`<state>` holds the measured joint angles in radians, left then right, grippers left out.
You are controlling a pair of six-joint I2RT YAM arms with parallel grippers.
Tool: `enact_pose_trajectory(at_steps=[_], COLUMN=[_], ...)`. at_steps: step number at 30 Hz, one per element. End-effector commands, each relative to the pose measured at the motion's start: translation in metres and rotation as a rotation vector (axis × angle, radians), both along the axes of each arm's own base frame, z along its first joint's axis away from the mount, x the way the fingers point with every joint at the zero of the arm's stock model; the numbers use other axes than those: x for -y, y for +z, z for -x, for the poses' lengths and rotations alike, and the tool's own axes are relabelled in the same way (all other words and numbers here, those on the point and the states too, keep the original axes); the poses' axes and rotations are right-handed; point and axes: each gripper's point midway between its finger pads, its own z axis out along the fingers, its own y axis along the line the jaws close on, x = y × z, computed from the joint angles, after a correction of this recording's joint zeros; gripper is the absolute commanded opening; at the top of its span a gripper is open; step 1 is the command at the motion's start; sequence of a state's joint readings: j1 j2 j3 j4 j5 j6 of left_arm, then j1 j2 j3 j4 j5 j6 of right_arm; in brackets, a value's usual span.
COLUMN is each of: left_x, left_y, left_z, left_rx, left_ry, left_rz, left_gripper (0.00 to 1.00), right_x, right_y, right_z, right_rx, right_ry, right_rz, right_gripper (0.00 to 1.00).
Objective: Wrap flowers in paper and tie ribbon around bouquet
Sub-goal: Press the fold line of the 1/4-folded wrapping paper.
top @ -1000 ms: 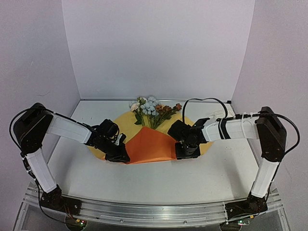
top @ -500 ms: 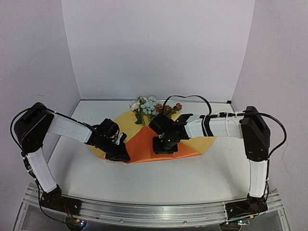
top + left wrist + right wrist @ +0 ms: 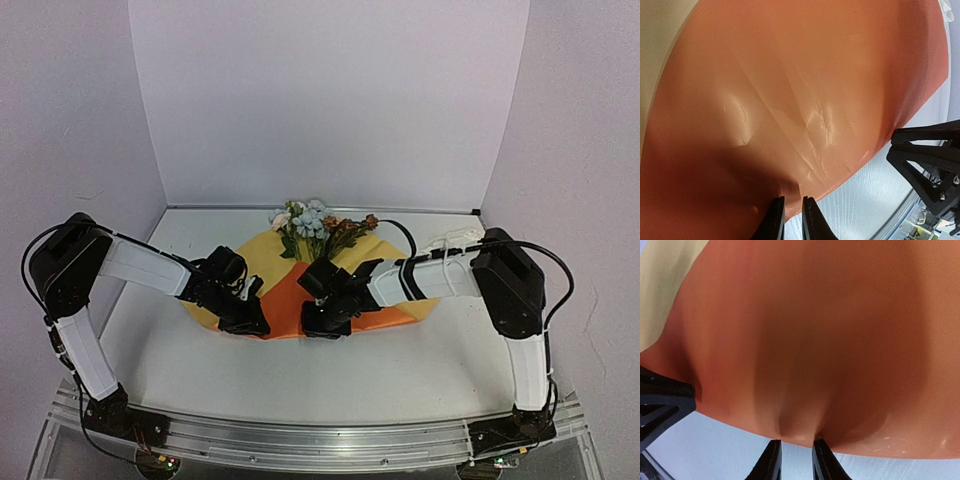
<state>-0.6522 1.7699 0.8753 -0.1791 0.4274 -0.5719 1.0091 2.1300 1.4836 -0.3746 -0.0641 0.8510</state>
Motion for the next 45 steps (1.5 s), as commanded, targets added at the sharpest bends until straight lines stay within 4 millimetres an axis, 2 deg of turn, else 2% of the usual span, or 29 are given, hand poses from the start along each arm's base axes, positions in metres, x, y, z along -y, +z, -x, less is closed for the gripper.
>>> enact_pose_trajectory(at_steps=[1, 5, 11, 14, 19, 21, 24, 28, 32, 36, 40, 42, 45], left_x=[-0.004, -0.007, -0.011, -0.013, -0.014, -0.015, -0.014, -0.006, 0.007, 0.022, 0.043, 0.056, 0.066], left_y=[-0.002, -0.002, -0.003, -0.005, -0.007, -0.008, 0.003, 0.040, 0.074, 0.104, 0.110, 0.106, 0.090], left_z=[-0.003, -0.004, -0.004, -0.004, -0.004, -0.004, -0.010, -0.023, -0.030, -0.026, -0.008, 0.004, 0.013], left_rx=[0.001, -0.001, -0.003, -0.005, -0.011, -0.012, 0.018, 0.099, 0.153, 0.172, 0.154, 0.132, 0.094], left_ry=[-0.007, 0.000, 0.003, 0.003, 0.000, -0.001, -0.015, -0.046, -0.081, -0.124, -0.175, -0.200, -0.199], left_rz=[-0.015, -0.017, -0.021, -0.024, -0.027, -0.029, -0.020, 0.004, 0.070, 0.149, 0.186, 0.204, 0.217], left_gripper=[0.15, 0.15, 0.15, 0.15, 0.15, 0.15, 0.15, 0.16, 0.18, 0.19, 0.20, 0.20, 0.19], right_x=[0.021, 0.040, 0.081, 0.103, 0.128, 0.130, 0.121, 0.113, 0.111, 0.113, 0.115, 0.119, 0.124], right_y=[-0.010, -0.015, -0.020, -0.018, -0.017, -0.017, -0.013, -0.018, 0.001, 0.020, 0.033, 0.037, 0.039], right_z=[-0.009, -0.012, -0.014, -0.016, -0.018, -0.021, -0.024, -0.021, -0.021, -0.013, -0.007, -0.006, -0.014], right_rx=[0.011, 0.005, 0.019, 0.024, 0.015, 0.002, -0.011, -0.050, -0.027, -0.021, -0.010, 0.007, 0.035], right_ry=[-0.081, -0.145, -0.273, -0.344, -0.441, -0.470, -0.464, -0.472, -0.447, -0.407, -0.367, -0.338, -0.292], right_rz=[0.026, 0.029, 0.034, 0.007, -0.052, -0.090, -0.129, -0.173, -0.208, -0.212, -0.212, -0.181, -0.135], right_gripper=[0.23, 0.21, 0.21, 0.21, 0.24, 0.25, 0.24, 0.22, 0.22, 0.23, 0.26, 0.30, 0.34])
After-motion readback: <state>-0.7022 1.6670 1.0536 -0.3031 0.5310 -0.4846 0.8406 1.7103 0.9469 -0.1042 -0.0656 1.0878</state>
